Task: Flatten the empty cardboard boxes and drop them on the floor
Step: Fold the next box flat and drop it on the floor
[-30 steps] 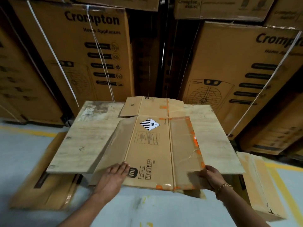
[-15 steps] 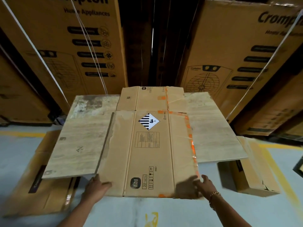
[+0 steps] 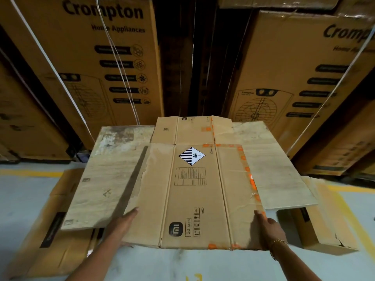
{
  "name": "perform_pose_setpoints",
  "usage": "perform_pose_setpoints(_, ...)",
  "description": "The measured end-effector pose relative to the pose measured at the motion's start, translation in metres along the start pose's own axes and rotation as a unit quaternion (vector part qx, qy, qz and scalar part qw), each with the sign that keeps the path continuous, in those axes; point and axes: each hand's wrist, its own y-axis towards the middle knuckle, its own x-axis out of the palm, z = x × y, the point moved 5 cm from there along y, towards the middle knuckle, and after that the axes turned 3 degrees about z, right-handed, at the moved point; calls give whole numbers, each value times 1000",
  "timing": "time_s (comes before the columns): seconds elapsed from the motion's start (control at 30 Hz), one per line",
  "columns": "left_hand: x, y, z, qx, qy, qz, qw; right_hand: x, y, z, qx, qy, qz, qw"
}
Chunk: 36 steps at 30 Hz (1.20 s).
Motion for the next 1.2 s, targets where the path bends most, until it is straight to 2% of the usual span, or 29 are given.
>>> perform_pose_setpoints(0.07, -2, -6, 7, -1, -34, -31, 999, -14, -9, -14, -50, -44, 29, 997)
perform_pose_setpoints(0.13, -4, -17, 14, 16, -33, -29, 999, -25, -16, -23, -103, -70, 57, 991)
perform_pose_setpoints(0.23, -4, -45, 20, 56, 53, 39, 996, -39, -24, -30, -142, -54, 73, 986)
perform_pose_setpoints(0.33, -8, -85, 29, 144, 87, 86, 982, -54, -26, -33, -155, -51, 73, 984)
perform_pose_setpoints(0.43, -21, -115, 18, 196, 24, 97, 976, -71, -36, -44, -194, -44, 83, 976)
perform_pose_setpoints(0.57, -63, -149, -15, 196, -20, 162, 967, -70, -58, -59, -262, -36, 74, 962)
perform_pose_setpoints(0.8, -169, -190, -67, 157, -67, 257, 951, 1, -127, -120, -388, -36, -7, 921)
perform_pose_setpoints(1.03, -305, -169, -164, 105, -80, 350, 927, 125, -244, -187, -416, -11, -92, 905)
perform_pose_setpoints(1.2, -412, -157, -202, 93, -93, 370, 920, 229, -333, -206, -391, -15, -107, 914)
